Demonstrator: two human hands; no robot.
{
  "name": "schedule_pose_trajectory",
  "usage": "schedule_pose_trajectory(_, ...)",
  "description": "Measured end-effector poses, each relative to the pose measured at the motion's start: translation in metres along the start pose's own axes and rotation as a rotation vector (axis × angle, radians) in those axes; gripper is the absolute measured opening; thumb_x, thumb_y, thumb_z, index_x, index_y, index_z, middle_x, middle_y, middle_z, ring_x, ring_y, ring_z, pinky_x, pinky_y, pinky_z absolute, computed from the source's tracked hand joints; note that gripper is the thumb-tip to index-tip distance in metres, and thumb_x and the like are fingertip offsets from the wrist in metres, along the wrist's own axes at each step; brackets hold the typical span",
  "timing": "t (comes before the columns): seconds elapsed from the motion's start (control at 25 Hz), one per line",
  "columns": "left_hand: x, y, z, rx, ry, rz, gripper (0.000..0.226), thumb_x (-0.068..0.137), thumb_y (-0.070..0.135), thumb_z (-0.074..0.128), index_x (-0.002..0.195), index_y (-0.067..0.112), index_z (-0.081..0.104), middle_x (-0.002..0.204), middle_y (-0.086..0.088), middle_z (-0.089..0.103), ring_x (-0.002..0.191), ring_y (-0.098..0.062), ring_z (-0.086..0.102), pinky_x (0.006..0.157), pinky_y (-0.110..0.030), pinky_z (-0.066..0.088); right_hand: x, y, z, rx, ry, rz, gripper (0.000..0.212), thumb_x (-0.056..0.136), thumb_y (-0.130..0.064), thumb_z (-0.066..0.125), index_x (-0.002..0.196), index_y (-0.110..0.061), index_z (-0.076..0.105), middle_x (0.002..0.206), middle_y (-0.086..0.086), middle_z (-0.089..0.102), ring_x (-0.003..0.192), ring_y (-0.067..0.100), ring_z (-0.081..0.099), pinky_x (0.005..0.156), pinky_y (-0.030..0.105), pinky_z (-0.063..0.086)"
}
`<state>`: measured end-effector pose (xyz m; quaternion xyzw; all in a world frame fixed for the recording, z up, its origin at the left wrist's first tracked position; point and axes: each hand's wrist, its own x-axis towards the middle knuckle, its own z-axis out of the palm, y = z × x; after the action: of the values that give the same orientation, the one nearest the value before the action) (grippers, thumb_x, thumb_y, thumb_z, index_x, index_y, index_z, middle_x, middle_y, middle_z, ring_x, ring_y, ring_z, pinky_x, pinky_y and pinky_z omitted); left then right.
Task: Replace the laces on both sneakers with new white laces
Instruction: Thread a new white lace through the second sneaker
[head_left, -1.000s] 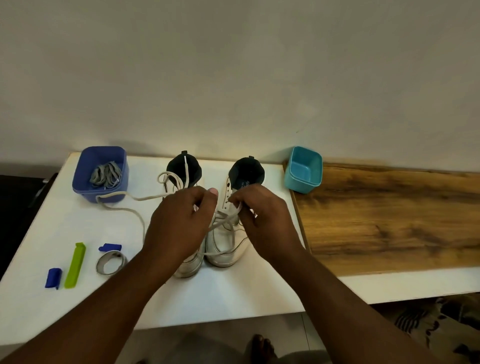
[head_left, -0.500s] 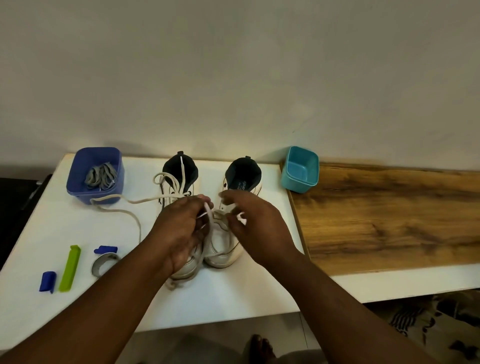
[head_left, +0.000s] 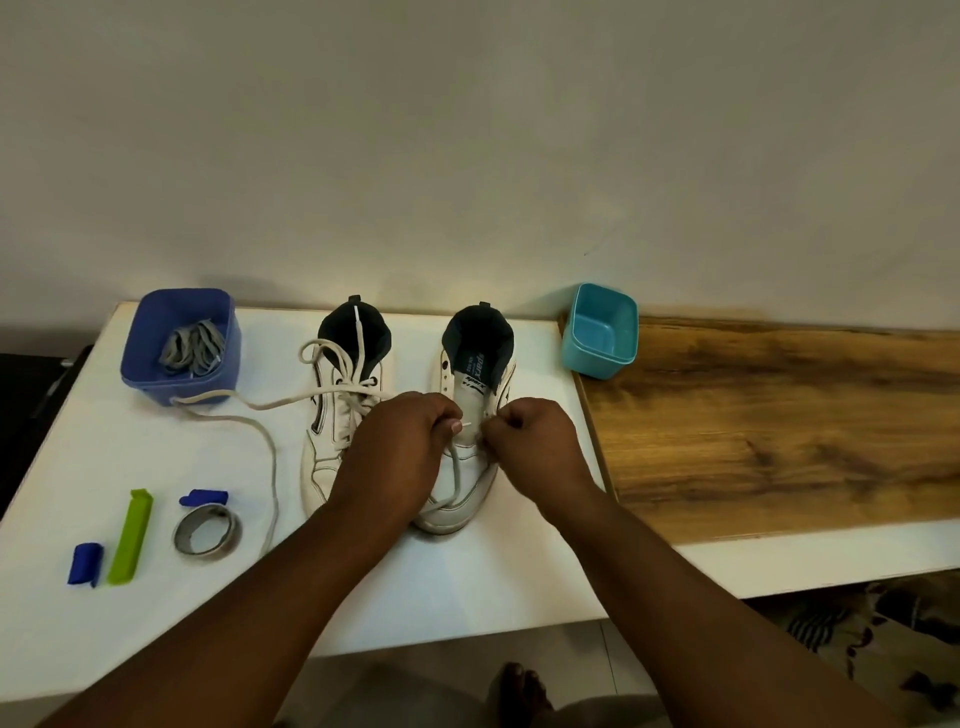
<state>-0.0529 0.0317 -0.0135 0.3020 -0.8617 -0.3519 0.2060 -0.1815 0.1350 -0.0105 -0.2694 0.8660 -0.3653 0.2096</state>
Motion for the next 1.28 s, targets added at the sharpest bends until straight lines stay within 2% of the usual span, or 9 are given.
schedule_pose_trajectory(0.12,0.002,0.005,0.007,0.329,0.006,0.054,0.012,0.096,0.031,0.063,0.099,0.031,0.074,0.092,0.005,0.069,0.091,-0.021,0.059,0.078,-0.037,0.046,0.000,0.004,-0.009,0.216,-0.113,0.098,0.024,0.095,-0.016,0.070,0.072,-0.013,0.074,0.066,0.002,0.072,0.058,0.009,0.064,0.060,0.028,0.053)
schedule_pose_trajectory(0.2,0.002,0.014,0.010,0.545,-0.005,0.058,0.009,0.089,0.030,0.067,0.095,0.034,0.072,0.092,0.008,0.066,0.097,-0.022,0.054,0.080,-0.038,0.034,0.001,0.005,-0.012,0.296,-0.162,0.135,0.021,0.097,-0.015,0.069,0.077,-0.011,0.075,0.068,0.005,0.072,0.060,0.011,0.063,0.061,0.024,0.052)
schedule_pose_trajectory(0.32,-0.001,0.020,0.012,0.704,-0.052,0.080,0.022,0.073,0.022,0.070,0.091,0.035,0.070,0.089,0.011,0.062,0.104,-0.022,0.049,0.084,-0.042,0.028,0.002,0.007,-0.012,0.325,-0.184,0.146,0.020,0.098,-0.015,0.069,0.081,-0.009,0.076,0.070,0.008,0.072,0.065,0.014,0.062,0.064,0.027,0.053)
schedule_pose_trajectory(0.4,-0.001,0.024,0.009,0.766,-0.069,0.076,0.026,0.072,0.021,0.066,0.093,0.035,0.070,0.093,0.012,0.063,0.112,-0.022,0.047,0.090,-0.045,0.027,0.003,0.007,-0.012,0.316,-0.182,0.142,0.019,0.098,-0.016,0.069,0.083,-0.008,0.076,0.072,0.008,0.072,0.064,0.013,0.063,0.064,0.025,0.054)
schedule_pose_trajectory(0.64,-0.004,0.027,0.011,0.812,-0.027,0.075,0.034,0.080,0.016,0.049,0.098,0.033,0.071,0.105,0.012,0.066,0.131,-0.025,0.040,0.100,-0.049,0.023,0.002,0.007,-0.012,0.316,-0.180,0.149,0.019,0.099,-0.015,0.068,0.089,0.000,0.076,0.076,0.015,0.072,0.061,0.009,0.064,0.062,0.021,0.055)
schedule_pose_trajectory(0.84,-0.005,0.029,0.014,0.821,0.009,0.081,0.050,0.076,0.015,0.029,0.098,0.032,0.071,0.109,0.011,0.066,0.138,-0.026,0.035,0.104,-0.052,0.021,0.002,0.006,-0.012,0.293,-0.178,0.142,0.019,0.099,-0.016,0.068,0.089,-0.004,0.077,0.085,0.017,0.076,0.070,0.018,0.069,0.073,0.031,0.062)
schedule_pose_trajectory(0.92,-0.005,0.028,0.014,0.818,0.002,0.068,0.043,0.078,0.014,0.038,0.098,0.032,0.071,0.112,0.011,0.063,0.138,-0.027,0.033,0.106,-0.053,0.021,0.003,0.006,-0.011,0.277,-0.172,0.127,0.020,0.099,-0.017,0.068,0.086,-0.005,0.077,0.081,0.016,0.075,0.070,0.019,0.068,0.075,0.036,0.063)
schedule_pose_trajectory(1.04,-0.003,0.021,0.011,0.791,-0.009,0.034,0.026,0.074,0.022,0.067,0.094,0.036,0.075,0.121,0.007,0.051,0.134,-0.029,0.034,0.106,-0.052,0.025,0.001,0.006,-0.011,0.229,-0.154,0.089,0.023,0.098,-0.019,0.070,0.076,-0.013,0.076,0.071,0.008,0.073,0.062,0.011,0.064,0.065,0.028,0.057)
schedule_pose_trajectory(1.28,0.006,0.020,0.012,0.832,-0.101,0.044,0.029,0.064,0.036,0.071,0.092,0.039,0.075,0.115,0.010,0.051,0.125,-0.026,0.038,0.099,-0.047,0.027,0.002,0.006,-0.010,0.217,-0.148,0.060,0.025,0.095,-0.017,0.071,0.071,-0.015,0.074,0.063,0.003,0.069,0.057,0.011,0.060,0.065,0.033,0.053)
